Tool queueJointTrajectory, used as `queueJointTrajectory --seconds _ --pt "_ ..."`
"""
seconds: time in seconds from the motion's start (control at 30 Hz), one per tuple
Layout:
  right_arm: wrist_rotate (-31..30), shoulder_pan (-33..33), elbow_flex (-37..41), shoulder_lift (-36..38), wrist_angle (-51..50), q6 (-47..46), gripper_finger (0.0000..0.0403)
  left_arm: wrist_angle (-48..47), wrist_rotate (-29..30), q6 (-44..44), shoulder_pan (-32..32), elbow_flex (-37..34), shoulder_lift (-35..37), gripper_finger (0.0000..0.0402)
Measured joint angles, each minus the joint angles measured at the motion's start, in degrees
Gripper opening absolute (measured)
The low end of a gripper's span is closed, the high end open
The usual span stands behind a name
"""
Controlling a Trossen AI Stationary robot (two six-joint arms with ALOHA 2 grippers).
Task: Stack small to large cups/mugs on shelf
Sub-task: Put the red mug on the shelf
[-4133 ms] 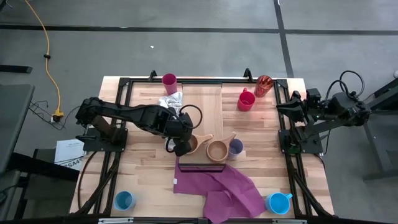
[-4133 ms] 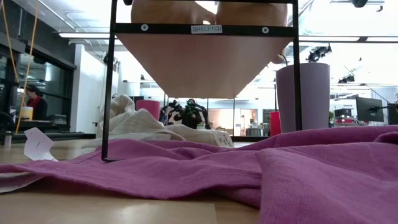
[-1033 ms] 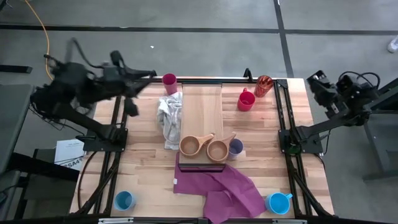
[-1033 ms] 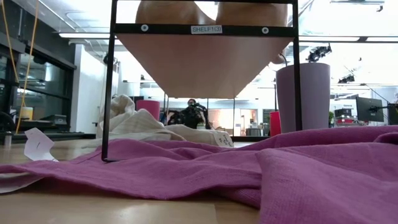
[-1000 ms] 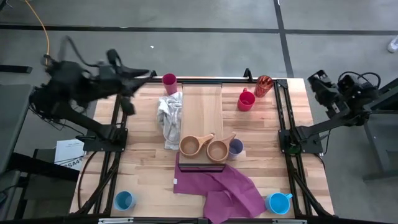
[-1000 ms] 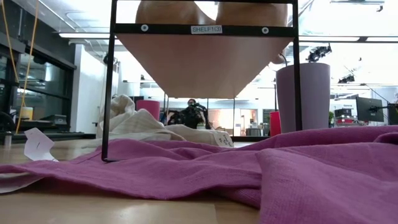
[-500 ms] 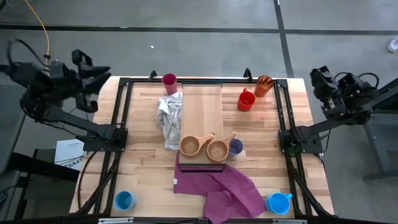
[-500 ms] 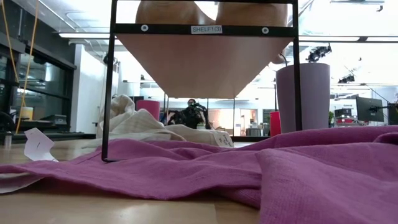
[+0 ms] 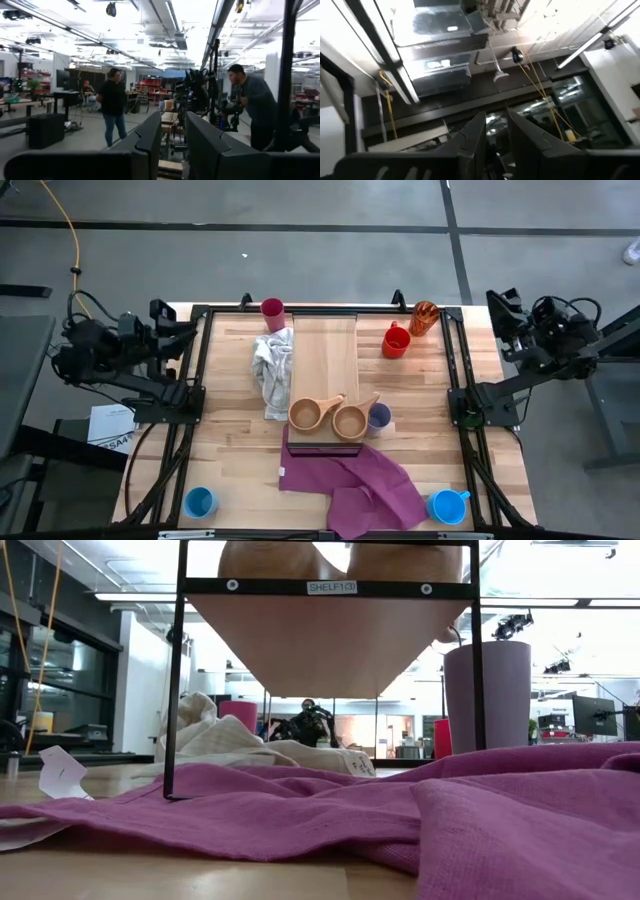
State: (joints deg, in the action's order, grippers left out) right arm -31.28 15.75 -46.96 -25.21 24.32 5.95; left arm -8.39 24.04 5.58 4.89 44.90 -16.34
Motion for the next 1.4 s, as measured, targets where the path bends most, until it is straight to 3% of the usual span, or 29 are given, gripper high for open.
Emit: queueJointTrajectory --seconds 0.23,0.5,0.7,0.8,1.03,1.4 --pt "-8.49 0.0 0.0 -1.2 -9.7 -5.59 0.0073 4.84 1.98 1.29 0.0 -5.67 0.89 0.0078" --pt "-10.65 0.0 0.0 -1.4 -18.0 -11.53 0.0073 20.51 5.93 2.31 0.0 -15.29 0.92 0.0078" --pt "-18.08 -0.02 0.01 -1.46 -45.91 -30.36 0.0073 33.73 11.1 1.64 0.0 -21.73 0.9 0.0078" --pt "-18.08 -0.02 0.02 -1.51 -55.62 -36.63 0.0073 36.73 12.18 1.21 0.0 -22.47 0.9 0.0078" --pt "-16.25 -1.53 0.02 -1.42 -65.5 -37.31 0.0073 36.02 16.8 1.49 -0.02 -22.47 0.51 0.0078" --pt "-0.84 -15.07 -0.34 -7.91 -71.67 -34.49 0.0073 35.61 18.04 0.12 0.0 -22.49 -2.13 0.0078"
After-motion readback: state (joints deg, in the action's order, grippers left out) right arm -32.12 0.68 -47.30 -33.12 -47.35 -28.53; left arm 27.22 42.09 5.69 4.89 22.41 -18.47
